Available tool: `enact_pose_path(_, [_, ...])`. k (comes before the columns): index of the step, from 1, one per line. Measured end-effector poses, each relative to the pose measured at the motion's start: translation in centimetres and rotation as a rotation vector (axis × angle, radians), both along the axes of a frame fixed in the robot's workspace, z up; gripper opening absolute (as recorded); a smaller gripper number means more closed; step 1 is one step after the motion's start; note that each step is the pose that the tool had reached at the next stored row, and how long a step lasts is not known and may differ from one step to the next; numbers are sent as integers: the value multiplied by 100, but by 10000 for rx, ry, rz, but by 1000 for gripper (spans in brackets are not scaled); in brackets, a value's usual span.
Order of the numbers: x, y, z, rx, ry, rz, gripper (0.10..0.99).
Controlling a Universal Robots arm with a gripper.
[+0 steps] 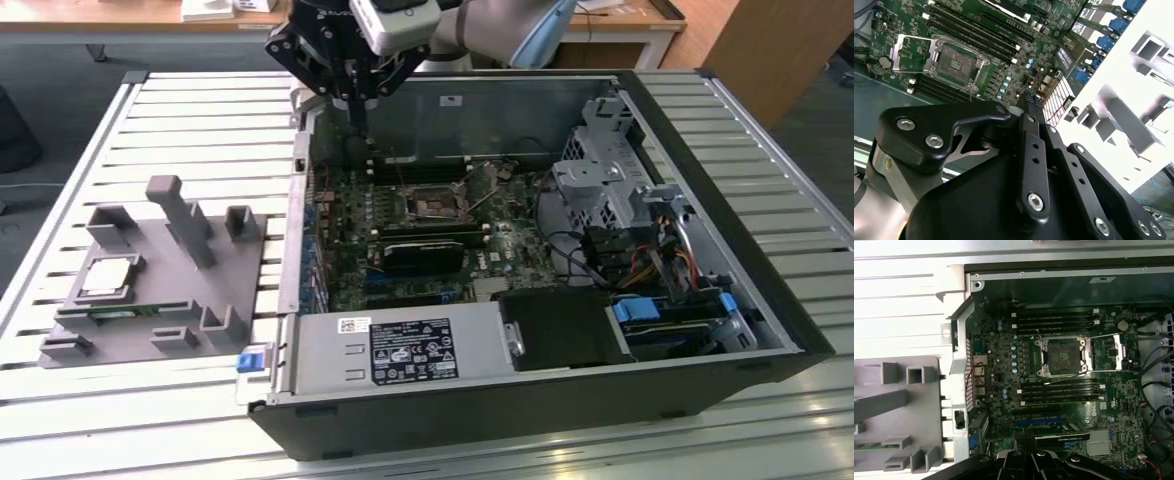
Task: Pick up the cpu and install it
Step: 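Reach for the cpu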
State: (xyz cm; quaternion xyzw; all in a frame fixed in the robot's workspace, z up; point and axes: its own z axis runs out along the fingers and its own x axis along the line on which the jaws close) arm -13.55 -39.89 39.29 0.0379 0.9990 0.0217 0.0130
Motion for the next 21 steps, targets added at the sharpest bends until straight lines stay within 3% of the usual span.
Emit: enact_pose_path(21, [-69,0,-4,0,2,0,106])
